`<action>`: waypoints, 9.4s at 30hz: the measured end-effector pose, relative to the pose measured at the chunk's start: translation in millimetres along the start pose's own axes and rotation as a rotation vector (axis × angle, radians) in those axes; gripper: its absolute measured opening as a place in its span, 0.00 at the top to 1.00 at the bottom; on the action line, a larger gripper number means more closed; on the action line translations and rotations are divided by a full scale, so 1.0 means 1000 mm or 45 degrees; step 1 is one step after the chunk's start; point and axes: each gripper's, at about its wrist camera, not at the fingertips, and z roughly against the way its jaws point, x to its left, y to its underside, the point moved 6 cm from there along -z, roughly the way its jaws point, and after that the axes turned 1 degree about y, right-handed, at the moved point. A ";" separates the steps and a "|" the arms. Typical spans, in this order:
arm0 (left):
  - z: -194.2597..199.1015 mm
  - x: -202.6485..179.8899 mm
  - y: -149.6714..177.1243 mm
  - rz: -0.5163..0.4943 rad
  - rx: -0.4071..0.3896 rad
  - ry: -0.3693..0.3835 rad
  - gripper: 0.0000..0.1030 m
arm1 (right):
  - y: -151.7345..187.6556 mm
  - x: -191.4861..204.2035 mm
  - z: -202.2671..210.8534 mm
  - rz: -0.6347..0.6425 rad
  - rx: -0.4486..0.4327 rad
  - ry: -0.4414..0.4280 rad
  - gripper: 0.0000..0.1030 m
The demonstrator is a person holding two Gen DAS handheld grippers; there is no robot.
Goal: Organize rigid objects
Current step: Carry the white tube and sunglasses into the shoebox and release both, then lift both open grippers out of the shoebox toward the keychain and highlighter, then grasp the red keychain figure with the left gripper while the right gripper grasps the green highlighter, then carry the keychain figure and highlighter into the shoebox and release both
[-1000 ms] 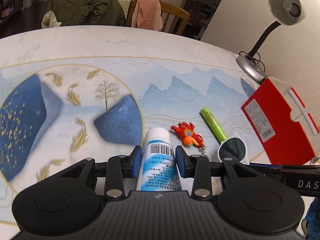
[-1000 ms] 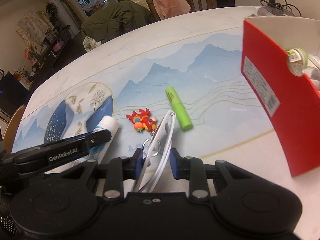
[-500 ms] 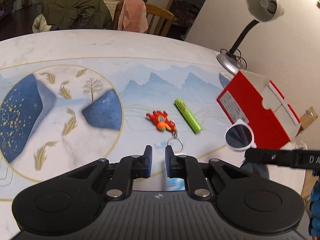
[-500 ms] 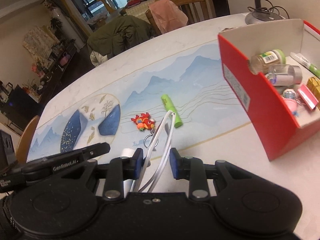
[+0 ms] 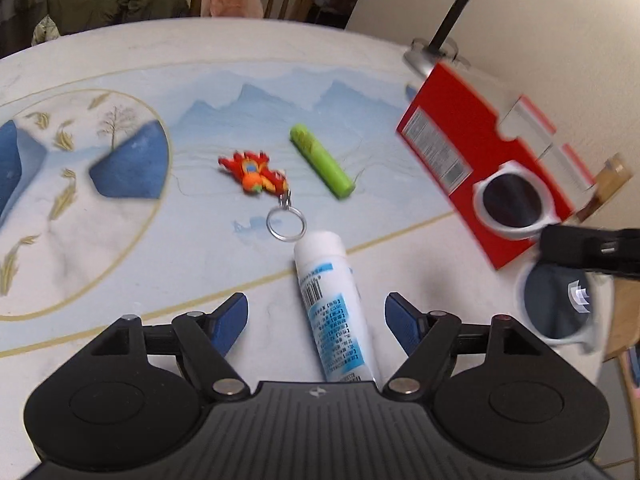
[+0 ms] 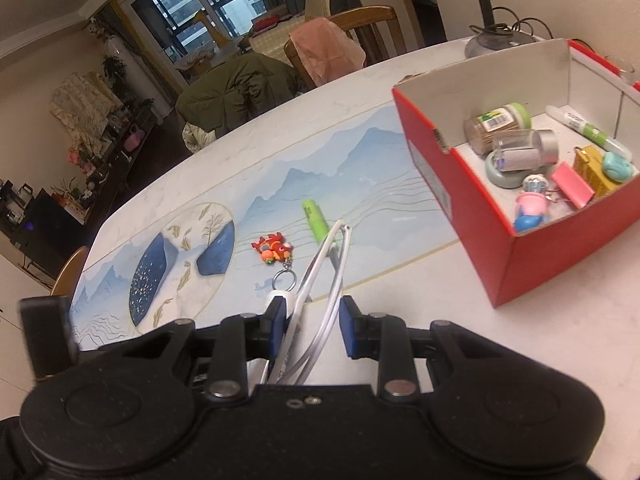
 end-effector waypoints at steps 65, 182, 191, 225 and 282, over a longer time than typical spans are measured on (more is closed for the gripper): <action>-0.042 -0.244 -0.139 -0.121 -0.132 0.055 0.68 | -0.148 -0.206 0.054 -0.022 -0.237 0.091 0.73; 0.090 -0.017 -0.074 -0.027 -0.388 -0.148 0.00 | -0.066 0.014 0.019 0.291 -0.145 0.012 0.01; 0.048 0.035 -0.060 0.066 -0.331 -0.211 0.00 | -0.064 0.031 -0.033 0.314 -0.030 0.070 0.03; -0.063 0.026 -0.068 -0.206 -0.276 -0.250 0.04 | -0.068 0.025 -0.180 0.390 0.301 0.190 0.61; 0.071 -0.049 -0.045 -0.099 -0.336 -0.091 0.47 | -0.048 -0.004 0.011 0.259 0.015 0.061 0.85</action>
